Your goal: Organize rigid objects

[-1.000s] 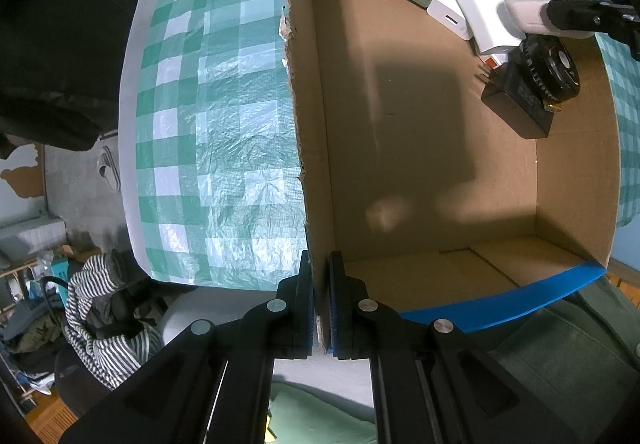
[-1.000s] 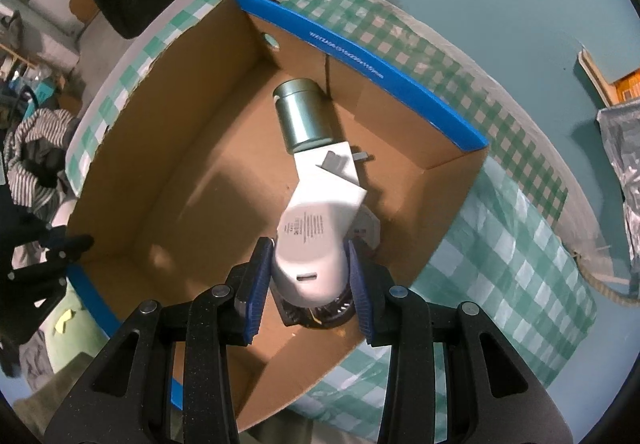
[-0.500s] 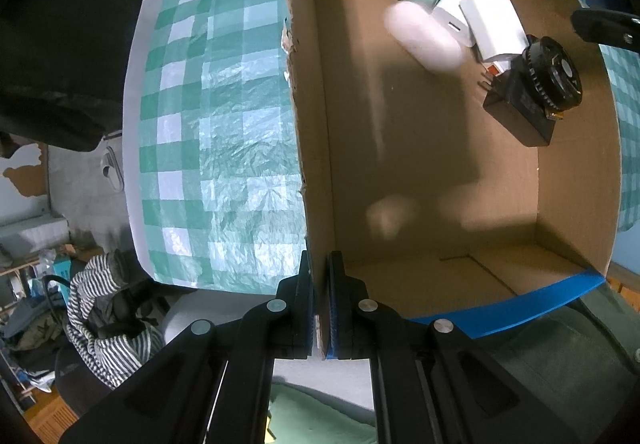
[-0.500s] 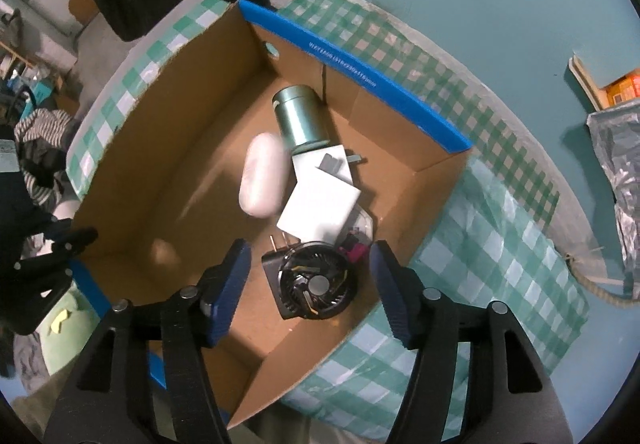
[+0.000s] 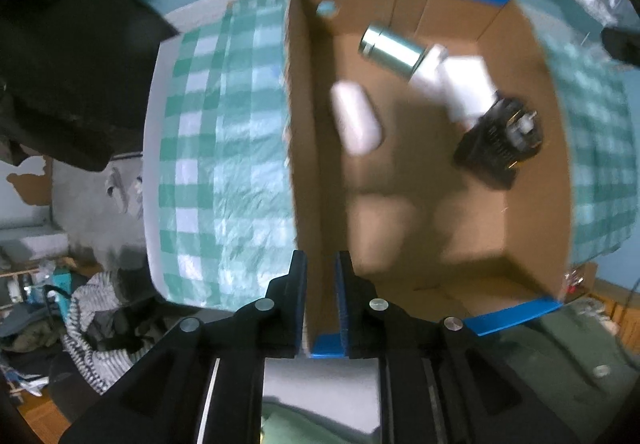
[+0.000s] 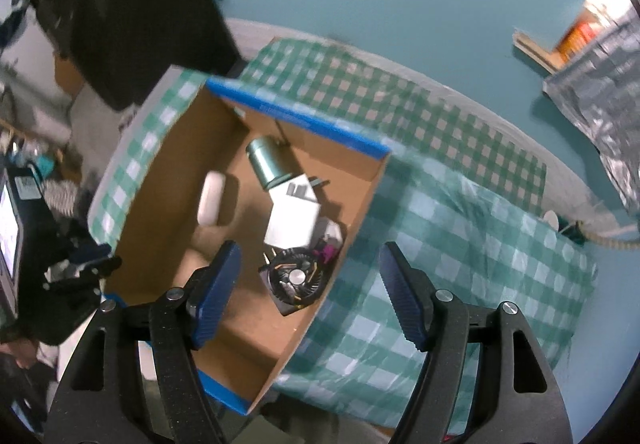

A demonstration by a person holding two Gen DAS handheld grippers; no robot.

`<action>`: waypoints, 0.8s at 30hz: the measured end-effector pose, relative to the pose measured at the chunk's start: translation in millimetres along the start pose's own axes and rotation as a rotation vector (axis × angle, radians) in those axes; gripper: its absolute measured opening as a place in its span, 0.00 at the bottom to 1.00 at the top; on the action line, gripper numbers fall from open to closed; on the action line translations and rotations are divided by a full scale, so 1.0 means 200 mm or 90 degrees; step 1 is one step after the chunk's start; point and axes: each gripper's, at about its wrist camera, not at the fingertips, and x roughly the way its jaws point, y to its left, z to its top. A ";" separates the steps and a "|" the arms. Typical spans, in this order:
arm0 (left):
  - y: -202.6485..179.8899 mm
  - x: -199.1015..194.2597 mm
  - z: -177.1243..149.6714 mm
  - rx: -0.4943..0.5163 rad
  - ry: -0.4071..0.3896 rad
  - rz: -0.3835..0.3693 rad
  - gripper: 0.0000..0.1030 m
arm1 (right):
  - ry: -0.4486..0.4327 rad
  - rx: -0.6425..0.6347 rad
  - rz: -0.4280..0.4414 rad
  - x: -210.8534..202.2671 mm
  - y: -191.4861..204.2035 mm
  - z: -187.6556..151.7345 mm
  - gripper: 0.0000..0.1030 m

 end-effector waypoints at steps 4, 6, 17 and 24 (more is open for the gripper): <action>-0.04 -0.16 0.04 -0.008 -0.056 -0.011 0.39 | -0.032 0.034 -0.012 -0.12 -0.06 -0.02 0.70; -0.06 -0.24 0.06 -0.007 -0.090 -0.019 0.43 | -0.054 0.053 -0.023 -0.18 -0.08 -0.03 0.70; -0.10 -0.59 0.11 -0.023 -0.229 -0.037 0.81 | -0.149 0.131 -0.081 -0.53 -0.22 -0.13 0.72; -0.16 -0.74 0.08 0.004 -0.294 -0.021 0.88 | -0.209 0.155 -0.117 -0.71 -0.24 -0.19 0.73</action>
